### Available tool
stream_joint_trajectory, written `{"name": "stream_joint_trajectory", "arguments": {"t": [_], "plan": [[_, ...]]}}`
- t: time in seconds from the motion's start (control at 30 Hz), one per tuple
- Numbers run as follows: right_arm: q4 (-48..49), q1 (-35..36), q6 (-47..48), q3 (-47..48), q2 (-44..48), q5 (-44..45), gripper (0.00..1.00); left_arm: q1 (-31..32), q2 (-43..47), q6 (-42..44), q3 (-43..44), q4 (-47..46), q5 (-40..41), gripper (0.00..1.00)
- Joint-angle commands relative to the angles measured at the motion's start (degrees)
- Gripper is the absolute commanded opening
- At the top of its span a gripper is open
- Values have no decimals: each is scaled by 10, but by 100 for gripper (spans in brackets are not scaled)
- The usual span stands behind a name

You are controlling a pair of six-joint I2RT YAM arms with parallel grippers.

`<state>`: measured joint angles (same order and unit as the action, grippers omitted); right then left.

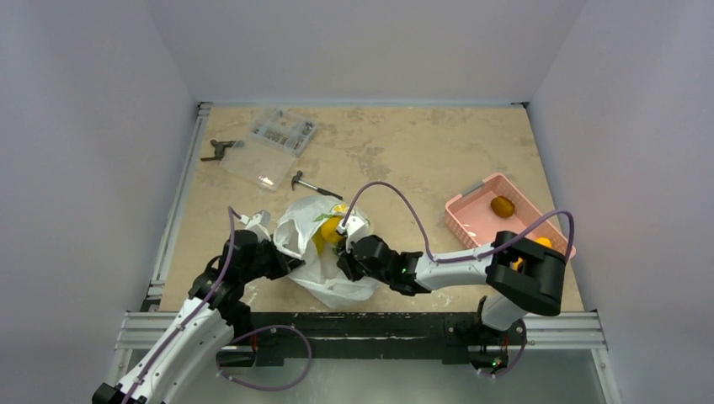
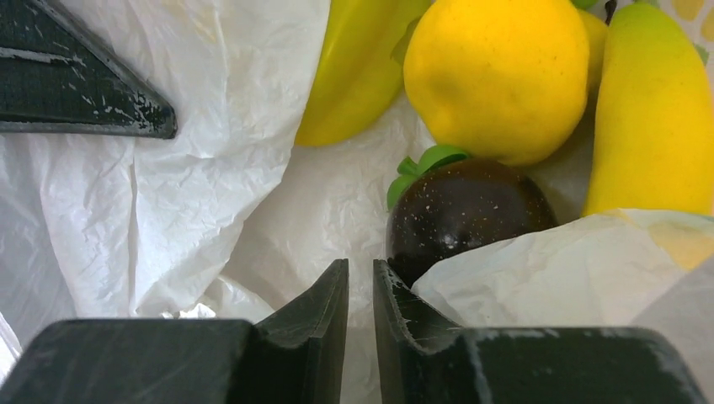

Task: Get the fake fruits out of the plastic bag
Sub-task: Adjust the plastic bag at the center of the board, then take out the fake fruit from the plastic bag.

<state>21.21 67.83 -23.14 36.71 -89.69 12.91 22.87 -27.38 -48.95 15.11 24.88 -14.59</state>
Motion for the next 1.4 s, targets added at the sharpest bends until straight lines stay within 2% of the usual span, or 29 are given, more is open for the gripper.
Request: {"name": "stream_joint_trajectory", "arguments": {"t": [0.0,0.13,0.23,0.5,0.67,0.8,1.0,1.07,1.13,1.3,1.37], "plan": [[-9,1,8,34,35,43,24,-4,9,-5,-4,-22,-3,0],[-37,0,30,66,68,70,42,-4,9,-2,3,-12,-6,0],[-33,0,54,83,69,85,51,-4,11,-5,-1,-15,-8,0],[-32,-1,98,154,-11,170,80,-4,11,-6,2,-12,-11,0],[-10,-7,114,182,-83,229,84,-4,14,-1,8,-5,-7,0],[-21,-14,115,203,-134,237,84,-4,11,22,21,20,5,0],[-6,-15,115,205,-175,214,79,-4,23,28,22,33,10,0],[-9,-17,114,213,-188,212,74,-4,29,27,23,35,10,0],[-12,-17,115,219,-191,208,64,-4,30,28,27,39,11,0],[-2,-18,128,204,-150,193,28,-4,30,26,26,45,11,0],[-4,-17,137,191,-117,154,15,-4,32,25,27,47,16,0]]}}
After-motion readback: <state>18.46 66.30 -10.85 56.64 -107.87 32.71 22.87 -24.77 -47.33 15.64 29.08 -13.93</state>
